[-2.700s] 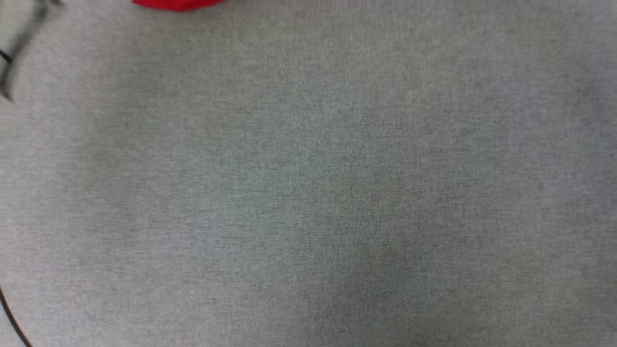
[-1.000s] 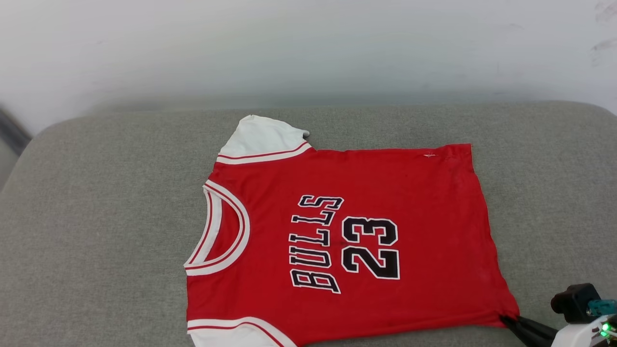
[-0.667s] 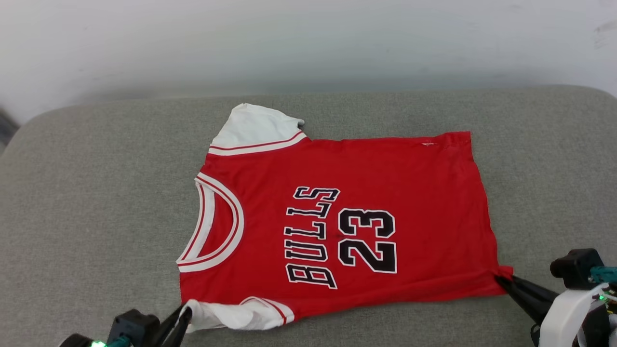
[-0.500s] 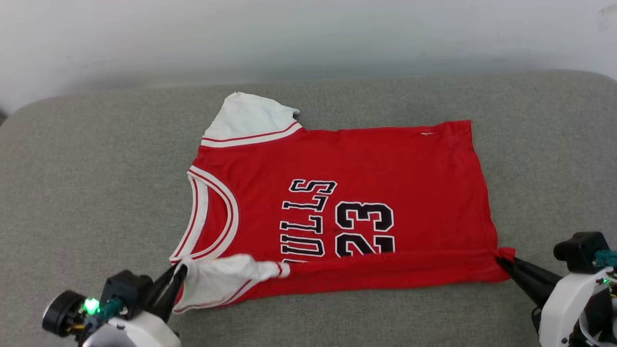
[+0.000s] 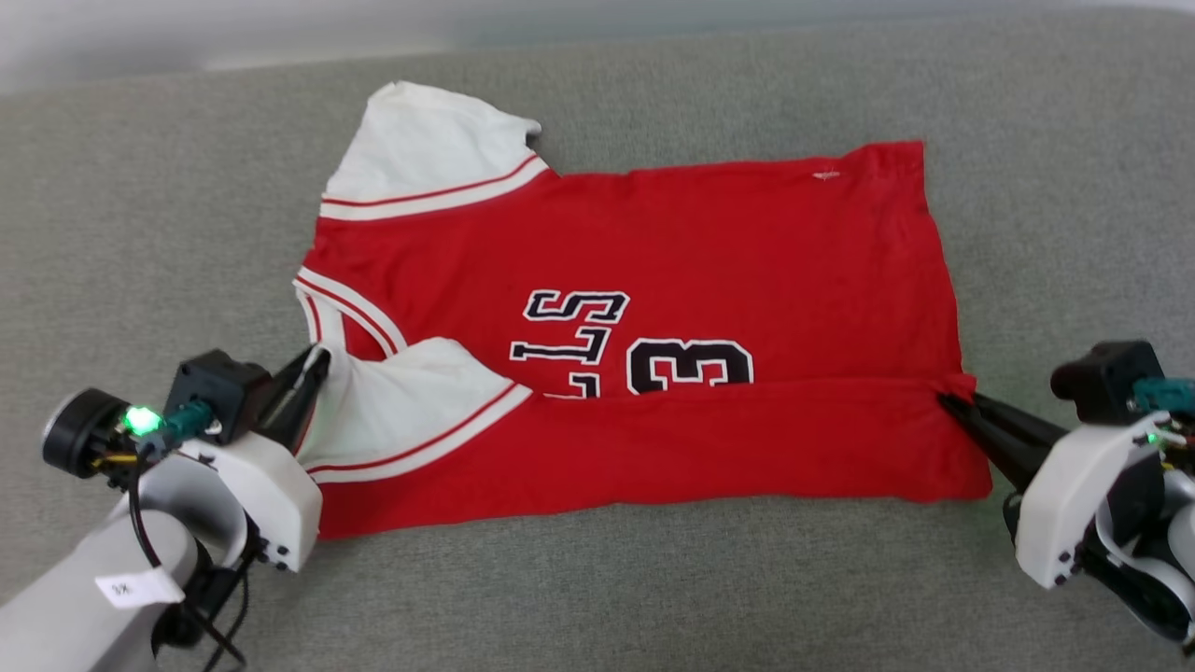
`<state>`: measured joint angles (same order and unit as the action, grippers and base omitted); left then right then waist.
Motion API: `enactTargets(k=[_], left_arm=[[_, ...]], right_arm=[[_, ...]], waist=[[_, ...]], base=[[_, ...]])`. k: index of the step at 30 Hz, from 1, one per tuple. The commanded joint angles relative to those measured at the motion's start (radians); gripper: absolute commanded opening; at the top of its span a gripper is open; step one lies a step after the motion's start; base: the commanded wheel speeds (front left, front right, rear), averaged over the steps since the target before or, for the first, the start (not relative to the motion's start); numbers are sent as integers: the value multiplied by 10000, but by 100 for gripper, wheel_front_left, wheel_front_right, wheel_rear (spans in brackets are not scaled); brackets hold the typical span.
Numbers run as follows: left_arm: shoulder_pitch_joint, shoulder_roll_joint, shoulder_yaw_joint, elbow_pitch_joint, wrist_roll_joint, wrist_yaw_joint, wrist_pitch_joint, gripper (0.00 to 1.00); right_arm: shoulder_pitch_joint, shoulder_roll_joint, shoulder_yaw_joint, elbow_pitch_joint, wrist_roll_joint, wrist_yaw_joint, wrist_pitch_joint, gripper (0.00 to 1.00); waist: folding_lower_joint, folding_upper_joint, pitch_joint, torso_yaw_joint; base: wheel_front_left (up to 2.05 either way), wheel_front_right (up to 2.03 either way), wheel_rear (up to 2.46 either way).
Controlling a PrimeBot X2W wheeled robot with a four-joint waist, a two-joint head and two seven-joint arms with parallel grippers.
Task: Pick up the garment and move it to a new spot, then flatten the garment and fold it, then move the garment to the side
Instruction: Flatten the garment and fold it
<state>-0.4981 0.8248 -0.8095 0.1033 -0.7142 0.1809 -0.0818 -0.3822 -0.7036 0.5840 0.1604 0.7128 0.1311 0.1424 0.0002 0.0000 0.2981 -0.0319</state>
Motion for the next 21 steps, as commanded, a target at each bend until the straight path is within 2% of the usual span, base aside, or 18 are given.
enactTargets(k=[1,9,13,14,15,21], left_arm=[[-258,-24,11,265,83,-101,15,0],[-690,-537,-305,1825,9,-755,163,0],[-767,-833,-324,2256,-139,-907,67,0],[-791,-969,-387,2506,-209,-999,109,50],[-827,-1002,-429,2569,-144,-1018,93,100],[-1087,-899,-314,2563,-54,-1036,-122,100]], right_arm=[[-297,135,52,127,-33,-7,77,0],[-1027,498,806,1268,-35,-9,306,0],[-1232,612,985,1452,69,-7,126,0],[-1313,613,1070,1536,94,-7,52,45],[-1344,589,1120,1520,67,-6,-20,100],[-1311,439,1041,1215,-25,-6,-374,100]], waist=[[-2,0,370,-133],[-2,0,800,-81],[-2,0,743,-25],[-2,0,622,20],[-2,0,540,49],[-2,0,42,183]], base=[[0,0,0],[0,0,0],[0,0,0],[0,0,0],[0,0,0],[0,0,0]])
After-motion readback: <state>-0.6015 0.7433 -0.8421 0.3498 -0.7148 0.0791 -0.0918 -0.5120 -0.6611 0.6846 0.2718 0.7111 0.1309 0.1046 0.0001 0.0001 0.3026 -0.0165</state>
